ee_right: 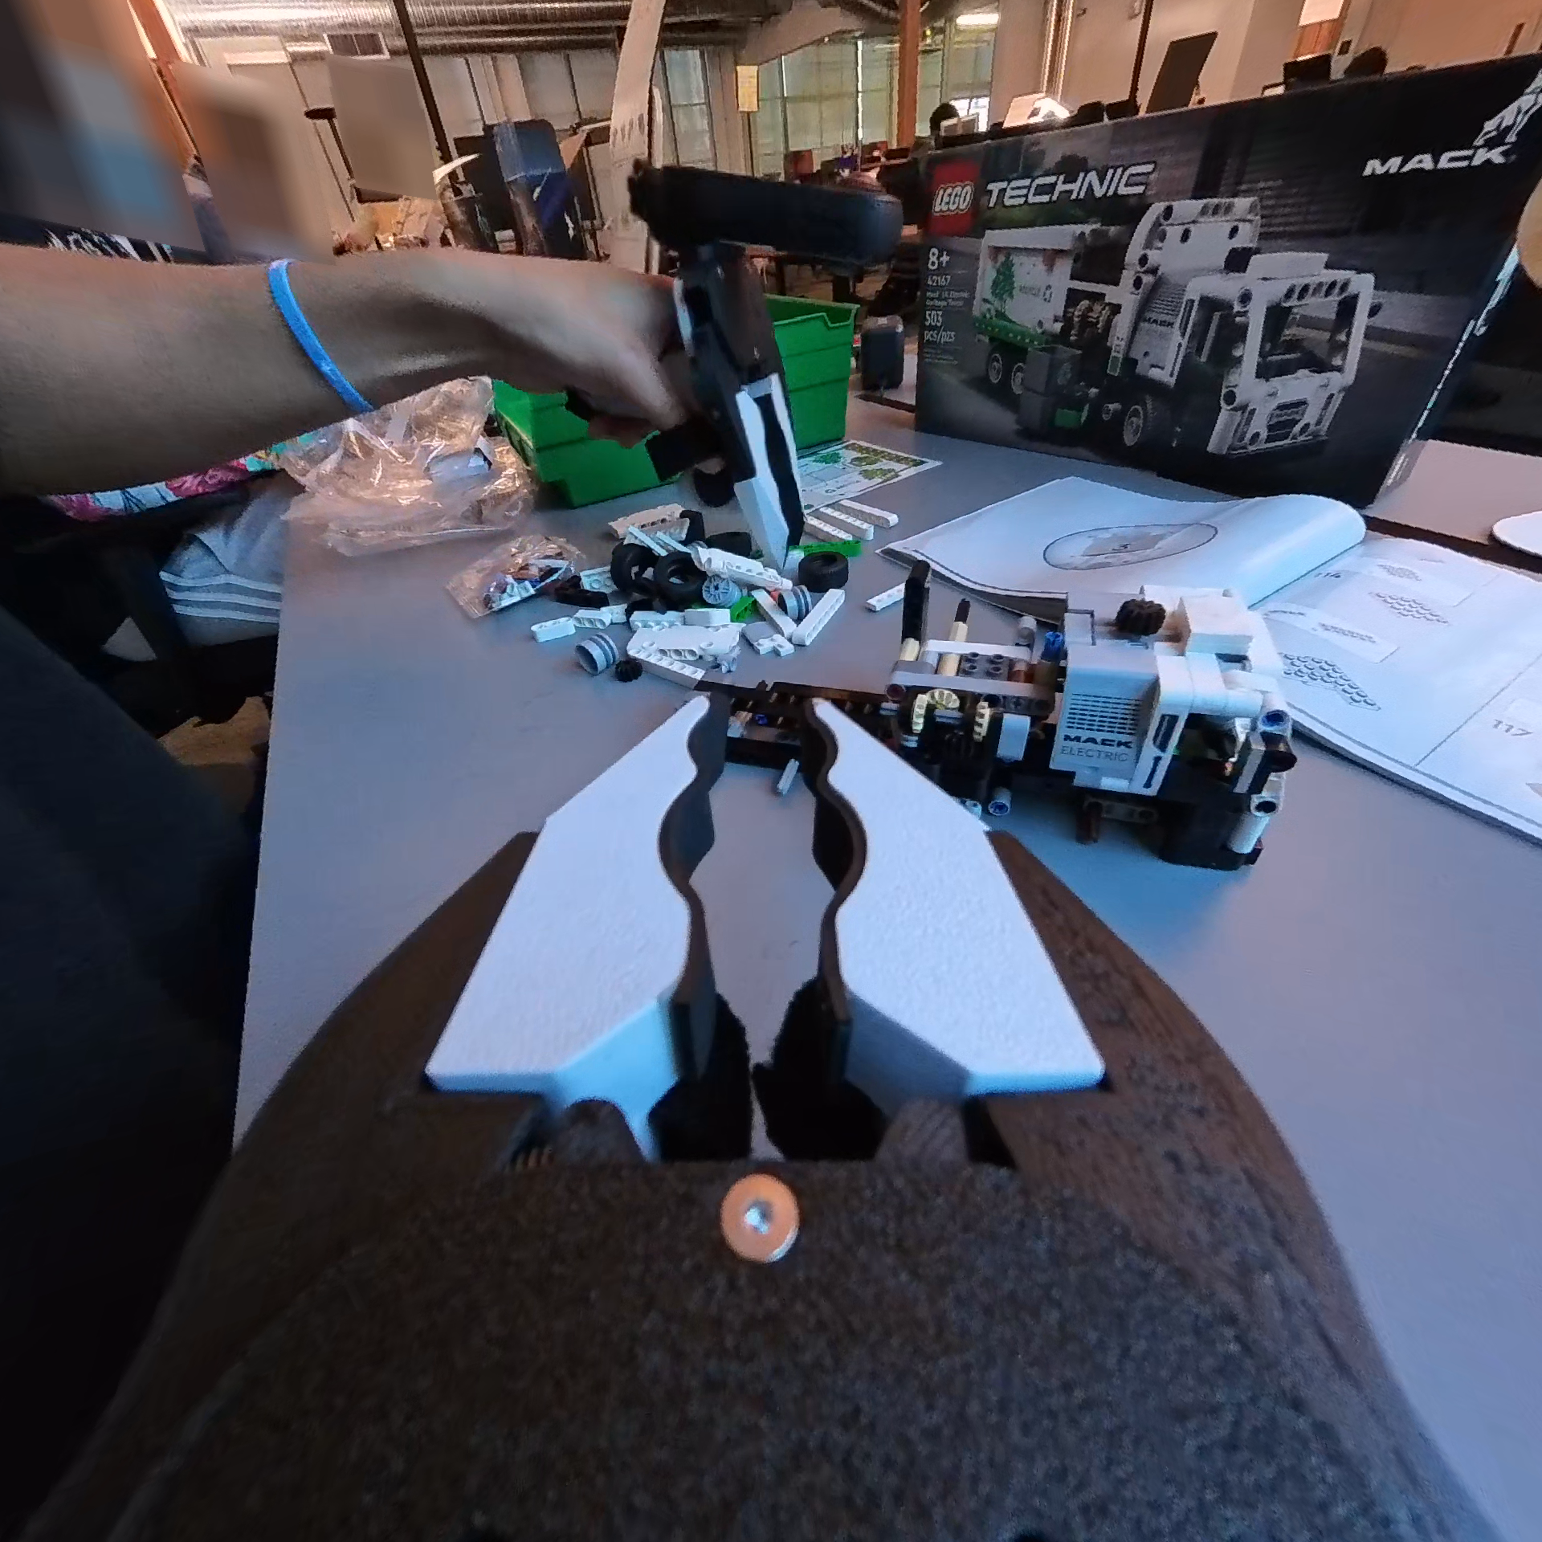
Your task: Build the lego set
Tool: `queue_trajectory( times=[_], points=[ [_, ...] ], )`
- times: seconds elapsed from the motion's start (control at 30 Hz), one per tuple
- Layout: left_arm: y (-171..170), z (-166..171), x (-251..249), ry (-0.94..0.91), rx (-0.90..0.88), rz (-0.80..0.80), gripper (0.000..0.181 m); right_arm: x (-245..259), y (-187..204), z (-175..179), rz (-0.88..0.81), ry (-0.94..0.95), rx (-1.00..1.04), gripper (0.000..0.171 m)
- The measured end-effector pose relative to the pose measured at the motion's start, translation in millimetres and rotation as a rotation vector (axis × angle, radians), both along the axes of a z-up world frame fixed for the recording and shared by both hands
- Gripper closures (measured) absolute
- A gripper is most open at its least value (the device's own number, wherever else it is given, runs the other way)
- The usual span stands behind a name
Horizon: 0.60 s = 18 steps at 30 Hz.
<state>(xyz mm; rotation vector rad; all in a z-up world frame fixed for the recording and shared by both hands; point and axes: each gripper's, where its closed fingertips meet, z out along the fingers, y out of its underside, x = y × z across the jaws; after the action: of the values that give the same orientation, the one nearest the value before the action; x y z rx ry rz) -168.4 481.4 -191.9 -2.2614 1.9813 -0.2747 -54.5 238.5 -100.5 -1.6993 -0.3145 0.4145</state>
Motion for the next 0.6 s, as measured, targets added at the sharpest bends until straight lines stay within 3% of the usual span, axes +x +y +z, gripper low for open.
queue_trajectory(
  times=[0.03, 0.17, 0.33, 0.43, 0.6],
  points=[
    [-2, 0, 0, 0.006, -0.003, -0.01, 0.165, 1, 0, 0, -0.001, 0.004, 0.001, 0.155],
    [-26, 0, 1, 0.025, -0.044, -0.136, 0.168, 1, 0, 0, 0.004, 0.02, -0.005, 0.155],
    [-39, 0, -1, 0.048, 0.062, -0.392, 0.168, -2, 0, -1, 0.011, 0.004, -0.01, 0.155],
    [-31, 2, -4, 0.056, 0.07, -0.358, 0.154, -2, 0, -1, 0.01, 0.001, -0.009, 0.155],
    [-26, 13, -17, 0.054, 0.06, -0.306, 0.157, -1, 0, -1, 0.011, 0.016, -0.012, 0.155]
  ],
)
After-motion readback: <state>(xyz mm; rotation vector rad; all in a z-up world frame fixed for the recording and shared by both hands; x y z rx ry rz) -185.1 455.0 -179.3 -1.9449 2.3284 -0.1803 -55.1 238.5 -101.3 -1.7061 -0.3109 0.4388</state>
